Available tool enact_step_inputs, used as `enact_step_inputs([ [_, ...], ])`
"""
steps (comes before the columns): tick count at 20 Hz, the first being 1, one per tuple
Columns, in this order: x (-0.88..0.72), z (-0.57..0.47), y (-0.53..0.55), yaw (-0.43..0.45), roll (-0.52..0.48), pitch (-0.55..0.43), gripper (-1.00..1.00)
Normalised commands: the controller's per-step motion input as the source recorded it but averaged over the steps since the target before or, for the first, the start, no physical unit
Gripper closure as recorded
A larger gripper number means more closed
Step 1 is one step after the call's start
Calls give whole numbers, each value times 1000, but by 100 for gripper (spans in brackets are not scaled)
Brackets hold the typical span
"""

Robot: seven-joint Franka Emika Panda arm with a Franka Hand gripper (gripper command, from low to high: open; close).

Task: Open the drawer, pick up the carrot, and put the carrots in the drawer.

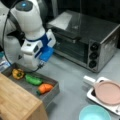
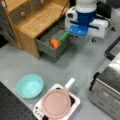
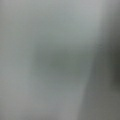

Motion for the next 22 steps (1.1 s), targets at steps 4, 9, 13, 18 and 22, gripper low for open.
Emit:
enact_step_inputs([
  [4, -8, -182, -253, 109, -10, -139, -100],
  [9, 67, -161, -267, 148, 5, -109, -100],
  [13, 73, -74, -216, 142, -1, -59, -100],
  [18, 43, 11, -167, 122, -11, -18, -100],
  [22, 50, 33, -214, 127, -21, -5, -100],
])
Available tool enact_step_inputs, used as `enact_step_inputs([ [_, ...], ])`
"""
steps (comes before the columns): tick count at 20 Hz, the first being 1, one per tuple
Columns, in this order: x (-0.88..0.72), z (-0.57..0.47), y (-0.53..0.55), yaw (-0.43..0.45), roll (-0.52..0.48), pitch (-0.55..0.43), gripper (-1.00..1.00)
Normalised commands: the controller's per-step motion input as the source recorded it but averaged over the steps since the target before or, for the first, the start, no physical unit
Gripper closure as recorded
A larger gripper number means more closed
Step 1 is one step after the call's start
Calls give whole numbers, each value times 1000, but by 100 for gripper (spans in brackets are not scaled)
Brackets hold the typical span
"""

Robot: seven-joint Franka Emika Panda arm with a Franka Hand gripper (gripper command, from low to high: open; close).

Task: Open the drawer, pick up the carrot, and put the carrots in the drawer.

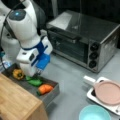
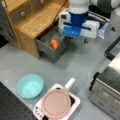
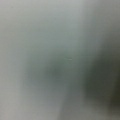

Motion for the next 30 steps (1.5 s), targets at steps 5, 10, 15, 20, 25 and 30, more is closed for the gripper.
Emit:
enact_step_inputs([
  [5, 62, 55, -278, 135, -40, 1, -100],
  [10, 51, 73, -308, 151, -68, 11, -100],
  [15, 47, 44, -271, 168, -83, 24, -100],
  [20, 47, 32, -250, 171, -85, 34, -100],
  [25, 63, 30, -260, 168, -82, 33, -100],
  [30, 83, 37, -319, 187, -86, 35, -100],
])
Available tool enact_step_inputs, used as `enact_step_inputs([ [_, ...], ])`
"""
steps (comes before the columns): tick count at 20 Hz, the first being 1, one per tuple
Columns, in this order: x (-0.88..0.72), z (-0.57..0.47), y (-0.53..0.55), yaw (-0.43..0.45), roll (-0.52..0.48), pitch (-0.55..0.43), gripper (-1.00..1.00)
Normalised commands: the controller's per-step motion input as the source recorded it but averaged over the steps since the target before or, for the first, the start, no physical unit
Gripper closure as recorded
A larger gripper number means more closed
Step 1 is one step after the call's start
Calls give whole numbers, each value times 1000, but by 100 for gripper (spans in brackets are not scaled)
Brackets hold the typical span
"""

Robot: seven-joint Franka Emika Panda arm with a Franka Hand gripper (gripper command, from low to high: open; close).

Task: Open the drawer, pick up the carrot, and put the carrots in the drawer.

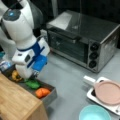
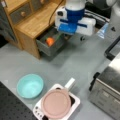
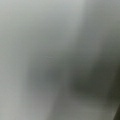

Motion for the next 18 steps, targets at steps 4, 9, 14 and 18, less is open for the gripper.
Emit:
enact_step_inputs([
  [4, 91, 50, -376, 185, -90, 41, -100],
  [9, 93, 126, -453, 213, -110, 66, -100],
  [14, 82, 130, -408, 211, -75, 92, -100],
  [18, 119, 88, -259, 194, -52, 98, -100],
])
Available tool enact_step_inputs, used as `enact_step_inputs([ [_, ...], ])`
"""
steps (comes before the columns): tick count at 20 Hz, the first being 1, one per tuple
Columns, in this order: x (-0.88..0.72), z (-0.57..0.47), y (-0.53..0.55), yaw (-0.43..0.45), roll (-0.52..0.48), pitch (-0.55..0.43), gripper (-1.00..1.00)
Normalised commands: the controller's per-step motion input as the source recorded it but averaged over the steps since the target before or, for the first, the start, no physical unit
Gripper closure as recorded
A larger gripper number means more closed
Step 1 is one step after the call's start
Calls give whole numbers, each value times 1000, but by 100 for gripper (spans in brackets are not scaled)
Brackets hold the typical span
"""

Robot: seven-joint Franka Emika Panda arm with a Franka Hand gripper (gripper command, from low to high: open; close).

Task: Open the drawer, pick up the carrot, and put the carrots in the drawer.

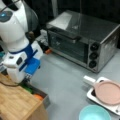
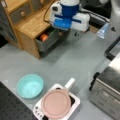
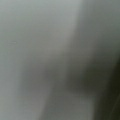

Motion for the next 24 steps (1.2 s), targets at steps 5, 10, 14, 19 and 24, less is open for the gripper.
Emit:
enact_step_inputs([
  [5, 153, 65, -216, 184, -49, 90, -100],
  [10, 145, 72, -238, 183, -56, 84, -100],
  [14, 137, 103, -307, 202, -75, 89, -100],
  [19, 129, 128, -342, 214, -75, 97, -100],
  [24, 131, 114, -290, 197, -54, 97, -100],
])
